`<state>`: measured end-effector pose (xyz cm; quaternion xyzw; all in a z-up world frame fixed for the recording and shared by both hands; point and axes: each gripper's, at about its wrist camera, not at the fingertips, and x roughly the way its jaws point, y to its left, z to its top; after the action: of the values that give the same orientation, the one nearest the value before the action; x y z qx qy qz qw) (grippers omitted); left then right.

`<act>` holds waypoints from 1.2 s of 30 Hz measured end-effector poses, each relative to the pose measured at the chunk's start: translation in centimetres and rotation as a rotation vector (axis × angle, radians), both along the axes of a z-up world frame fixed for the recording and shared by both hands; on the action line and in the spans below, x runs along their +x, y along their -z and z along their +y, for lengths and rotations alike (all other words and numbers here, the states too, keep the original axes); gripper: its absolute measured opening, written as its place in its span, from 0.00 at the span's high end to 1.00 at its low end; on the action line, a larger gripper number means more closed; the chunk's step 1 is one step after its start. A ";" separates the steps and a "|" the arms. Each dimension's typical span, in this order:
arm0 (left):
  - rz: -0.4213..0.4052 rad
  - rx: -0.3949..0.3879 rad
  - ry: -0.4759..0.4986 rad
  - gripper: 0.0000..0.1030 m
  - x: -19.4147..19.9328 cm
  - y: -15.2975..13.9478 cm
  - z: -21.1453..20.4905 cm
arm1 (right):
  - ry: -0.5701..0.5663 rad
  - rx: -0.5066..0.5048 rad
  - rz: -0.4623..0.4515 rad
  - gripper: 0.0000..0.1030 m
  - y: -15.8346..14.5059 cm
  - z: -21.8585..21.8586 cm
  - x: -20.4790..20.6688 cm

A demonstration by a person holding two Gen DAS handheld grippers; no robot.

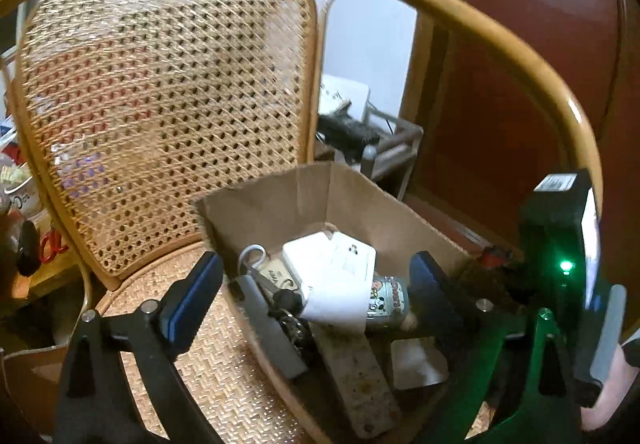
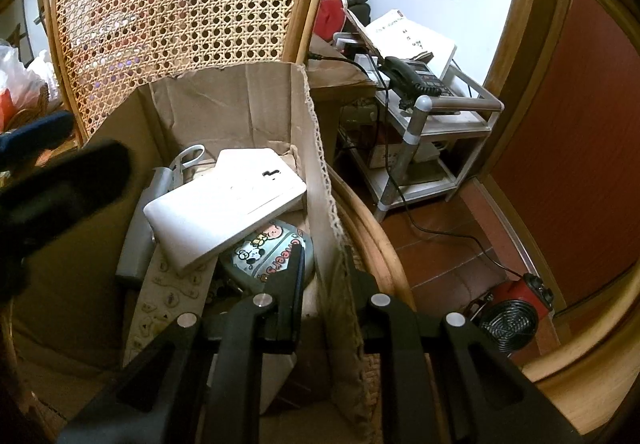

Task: Organize rigid objects

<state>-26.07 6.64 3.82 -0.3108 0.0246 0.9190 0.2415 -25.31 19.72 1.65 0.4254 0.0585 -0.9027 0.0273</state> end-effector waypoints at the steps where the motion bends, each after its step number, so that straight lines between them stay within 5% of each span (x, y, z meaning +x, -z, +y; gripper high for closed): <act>1: 0.001 0.005 -0.010 0.09 0.1 -0.1 -0.5 | 0.000 0.000 0.000 0.83 0.0 0.0 0.0; 16: -0.060 -0.013 -0.220 0.09 -1.3 0.8 -7.8 | 0.006 -0.006 0.009 0.83 -0.1 0.0 0.2; 27: 0.001 -0.090 -0.325 0.09 0.2 0.1 -11.9 | 0.013 -0.007 0.017 0.83 -0.2 -0.2 0.2; 36: -0.033 -0.082 -0.433 0.09 1.6 0.8 -14.5 | 0.012 -0.007 0.017 0.83 -0.1 -0.1 0.1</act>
<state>-24.44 -7.84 2.98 -0.3336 -0.0093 0.9423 0.0262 -25.26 19.66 1.80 0.4181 0.0529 -0.9065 0.0230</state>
